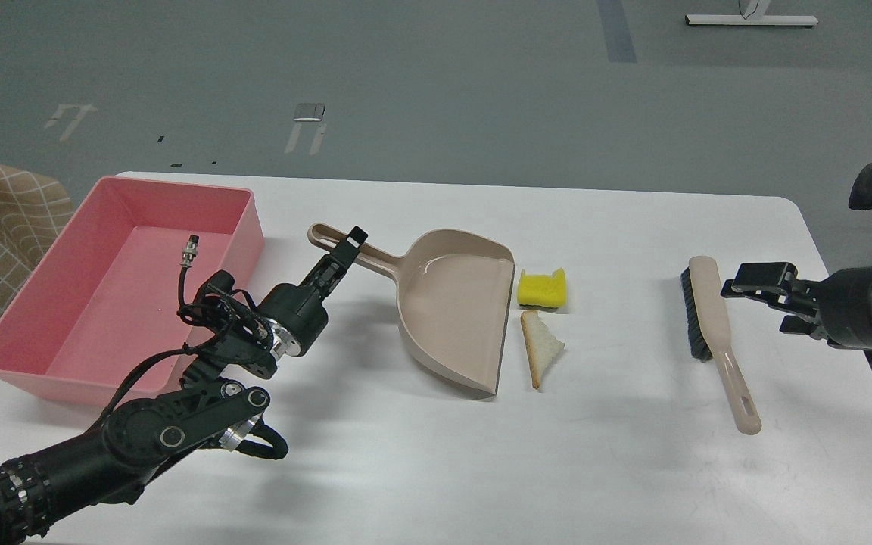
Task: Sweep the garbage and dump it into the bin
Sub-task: 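Move the right gripper down toward the wooden brush handle, then grasp the wooden brush handle with the right gripper and lift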
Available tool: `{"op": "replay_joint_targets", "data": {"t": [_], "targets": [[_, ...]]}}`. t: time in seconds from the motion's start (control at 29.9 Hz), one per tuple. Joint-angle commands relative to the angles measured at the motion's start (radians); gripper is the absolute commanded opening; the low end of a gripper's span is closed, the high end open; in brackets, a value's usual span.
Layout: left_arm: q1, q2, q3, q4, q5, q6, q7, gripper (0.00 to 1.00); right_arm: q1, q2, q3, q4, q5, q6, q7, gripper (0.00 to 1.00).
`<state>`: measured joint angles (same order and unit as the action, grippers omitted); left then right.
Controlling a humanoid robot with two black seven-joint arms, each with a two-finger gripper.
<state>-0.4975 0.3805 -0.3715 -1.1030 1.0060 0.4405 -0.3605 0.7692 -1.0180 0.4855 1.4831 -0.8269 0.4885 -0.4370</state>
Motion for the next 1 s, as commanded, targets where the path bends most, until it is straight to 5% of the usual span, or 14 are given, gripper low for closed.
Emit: {"op": "replay_joint_targets", "data": {"t": [0.0,0.6,0.97], "targets": [[0.0,-0.005,0.0,0.0,-0.001,0.0,0.0,0.0,-0.002,-0.011,-0.013,0.011,-0.001,0.0,0.0,0.97],[-0.001,-0.006,0.0,0.0,-0.001,0.0,-0.001,0.0,-0.01,-0.002,-0.1,0.031,-0.001,0.0,0.0,0.95],[0.0,-0.006,0.0,0.0,-0.001,0.0,-0.003,0.0,-0.05,-0.002,-0.102,0.077,-0.001,0.0,-0.002,0.75]]}}
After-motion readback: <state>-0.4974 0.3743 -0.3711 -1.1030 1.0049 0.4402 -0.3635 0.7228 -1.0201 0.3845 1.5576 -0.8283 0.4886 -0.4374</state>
